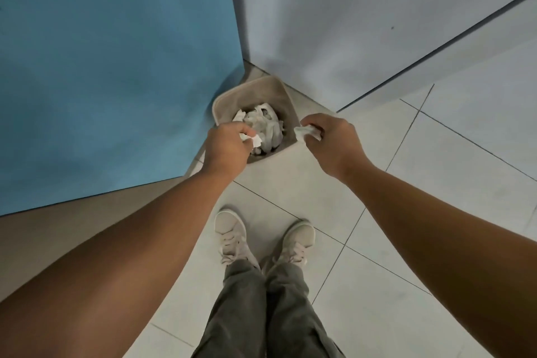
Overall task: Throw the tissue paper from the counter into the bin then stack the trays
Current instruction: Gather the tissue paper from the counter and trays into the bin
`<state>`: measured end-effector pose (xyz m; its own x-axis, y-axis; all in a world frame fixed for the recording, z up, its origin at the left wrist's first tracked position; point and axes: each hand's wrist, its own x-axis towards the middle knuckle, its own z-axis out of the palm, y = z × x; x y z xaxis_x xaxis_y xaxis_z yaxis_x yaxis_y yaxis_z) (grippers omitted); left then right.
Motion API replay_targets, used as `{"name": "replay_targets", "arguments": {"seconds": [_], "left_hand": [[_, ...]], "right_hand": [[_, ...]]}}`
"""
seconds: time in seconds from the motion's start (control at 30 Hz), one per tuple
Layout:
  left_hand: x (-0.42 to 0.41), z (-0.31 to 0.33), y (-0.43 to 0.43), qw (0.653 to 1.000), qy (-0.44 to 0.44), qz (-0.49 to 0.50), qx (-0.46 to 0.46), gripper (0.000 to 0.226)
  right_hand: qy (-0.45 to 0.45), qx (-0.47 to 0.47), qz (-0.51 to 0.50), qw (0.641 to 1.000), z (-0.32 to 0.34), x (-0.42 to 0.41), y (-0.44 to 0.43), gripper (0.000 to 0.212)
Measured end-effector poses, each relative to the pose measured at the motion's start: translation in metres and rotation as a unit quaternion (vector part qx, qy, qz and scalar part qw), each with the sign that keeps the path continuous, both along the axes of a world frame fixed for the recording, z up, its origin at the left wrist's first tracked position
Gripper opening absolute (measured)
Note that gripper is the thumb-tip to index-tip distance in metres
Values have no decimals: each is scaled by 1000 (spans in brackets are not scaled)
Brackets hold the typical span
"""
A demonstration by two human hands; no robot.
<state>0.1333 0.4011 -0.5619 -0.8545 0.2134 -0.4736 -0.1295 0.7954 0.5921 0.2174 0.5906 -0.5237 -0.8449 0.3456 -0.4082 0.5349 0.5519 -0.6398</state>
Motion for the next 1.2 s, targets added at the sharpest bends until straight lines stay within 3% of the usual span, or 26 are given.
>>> {"name": "replay_targets", "arguments": {"seconds": [0.17, 0.33, 0.5, 0.67, 0.87, 1.0, 1.2], "left_hand": [[-14, -55, 13, 999, -45, -9, -10, 15], [-23, -84, 17, 990, -139, -20, 32, 46], [-28, -82, 3, 995, -93, 33, 23, 26], [-31, -66, -17, 996, -77, 32, 33, 19], [-37, -62, -31, 999, -40, 16, 4, 20], [-34, -60, -30, 1000, -26, -10, -5, 20], [-30, -29, -23, 998, -12, -52, -15, 25]], "right_hand": [[-16, 1, 0, 1000, -47, -5, 2, 18], [-22, -5, -15, 1000, -73, -8, -5, 24], [-17, -62, -77, 995, -86, -16, -15, 32], [-4, -70, -56, 996, -92, -41, -36, 34], [-73, -38, 17, 997, -127, -80, -60, 34], [-125, 10, 80, 989, -157, -80, -70, 57], [-110, 32, 67, 991, -121, -49, -57, 59]]}}
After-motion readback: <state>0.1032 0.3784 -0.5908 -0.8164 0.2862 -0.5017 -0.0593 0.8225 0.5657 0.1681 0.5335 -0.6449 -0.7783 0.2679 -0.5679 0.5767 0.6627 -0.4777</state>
